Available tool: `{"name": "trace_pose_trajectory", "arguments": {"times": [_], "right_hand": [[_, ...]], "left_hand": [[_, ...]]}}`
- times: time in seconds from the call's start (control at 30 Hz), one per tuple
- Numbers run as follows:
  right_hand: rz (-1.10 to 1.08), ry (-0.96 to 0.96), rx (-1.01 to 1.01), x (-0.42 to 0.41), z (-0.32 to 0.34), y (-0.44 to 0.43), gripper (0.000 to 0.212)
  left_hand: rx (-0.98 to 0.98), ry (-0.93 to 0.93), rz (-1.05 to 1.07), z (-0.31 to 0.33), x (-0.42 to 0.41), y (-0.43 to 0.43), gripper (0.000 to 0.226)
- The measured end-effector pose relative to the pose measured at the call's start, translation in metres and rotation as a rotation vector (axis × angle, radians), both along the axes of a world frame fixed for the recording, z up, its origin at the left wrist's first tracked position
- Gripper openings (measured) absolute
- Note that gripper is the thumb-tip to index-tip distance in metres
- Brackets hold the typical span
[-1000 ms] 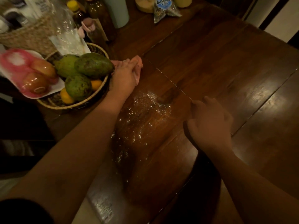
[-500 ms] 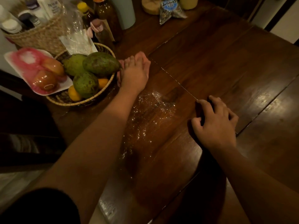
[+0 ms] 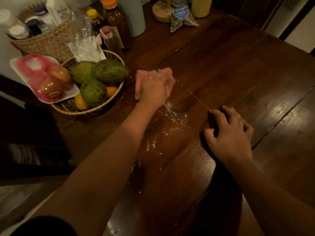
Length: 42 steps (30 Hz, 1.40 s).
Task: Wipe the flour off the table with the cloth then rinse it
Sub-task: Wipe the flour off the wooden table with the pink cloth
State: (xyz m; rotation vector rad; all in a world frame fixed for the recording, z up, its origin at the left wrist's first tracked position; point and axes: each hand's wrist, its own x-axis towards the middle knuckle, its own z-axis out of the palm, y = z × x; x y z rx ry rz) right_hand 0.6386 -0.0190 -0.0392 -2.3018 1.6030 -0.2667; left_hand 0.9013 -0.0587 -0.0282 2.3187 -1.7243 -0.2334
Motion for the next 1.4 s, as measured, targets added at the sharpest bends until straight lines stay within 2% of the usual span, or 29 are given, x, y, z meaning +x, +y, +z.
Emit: {"name": "trace_pose_trajectory", "arguments": {"times": [0.07,0.13,0.2,0.27,0.3,0.37,0.43,0.5,0.63,0.7,0.77,0.87,0.97,1.03,1.2,1.3,1.4], "right_hand": [[0.001,-0.001,0.001,0.001,0.001,0.001,0.052],[-0.003,0.002,-0.002,0.001,0.002,0.001,0.054],[-0.005,0.006,-0.001,0.002,0.002,0.001,0.053],[-0.002,0.007,0.004,0.001,0.002,0.0,0.053],[0.0,0.008,0.003,0.001,0.002,0.0,0.053],[-0.001,0.008,0.001,0.001,0.001,0.0,0.054],[-0.003,0.002,-0.001,0.001,0.001,0.0,0.054],[-0.007,0.0,-0.003,0.002,0.001,0.0,0.053],[-0.013,0.007,0.003,0.002,0.003,0.0,0.054],[-0.008,0.005,0.0,0.001,0.003,0.001,0.053],[-0.006,-0.007,-0.004,0.0,0.002,0.001,0.051],[-0.001,-0.021,0.0,0.0,0.003,0.0,0.053],[0.007,-0.015,0.005,-0.001,0.003,0.001,0.051],[0.006,-0.012,0.008,-0.001,0.003,0.001,0.049],[0.004,-0.017,-0.001,0.0,0.002,0.001,0.049],[0.005,-0.027,-0.005,0.0,0.003,0.001,0.049],[0.009,-0.038,-0.01,0.0,0.002,0.001,0.049]], "left_hand": [[-0.03,0.133,-0.267,0.004,-0.02,0.019,0.048],[0.065,0.201,-0.481,0.003,-0.024,0.042,0.045],[0.108,0.27,-0.582,0.001,-0.008,0.059,0.046],[0.017,0.338,-0.506,0.001,0.013,0.06,0.04],[-0.039,0.343,-0.395,0.0,0.02,0.056,0.041],[-0.088,0.274,-0.12,-0.004,0.026,0.04,0.047],[-0.087,0.206,-0.002,-0.011,0.015,0.024,0.047],[-0.089,0.228,-0.099,-0.013,-0.006,0.015,0.044],[0.039,0.293,-0.459,-0.002,-0.038,0.04,0.041],[0.111,0.344,-0.604,0.0,-0.029,0.06,0.039],[0.153,0.421,-0.644,0.006,-0.009,0.078,0.037],[0.098,0.479,-0.436,0.01,0.013,0.095,0.04],[-0.032,0.331,-0.105,-0.001,0.018,0.09,0.051],[-0.048,0.224,0.029,-0.008,0.017,0.079,0.05],[0.01,-0.024,0.275,-0.012,0.015,0.086,0.051],[0.03,-0.076,0.356,-0.008,0.013,0.117,0.053],[0.092,-0.05,0.438,-0.006,0.015,0.146,0.055]]}}
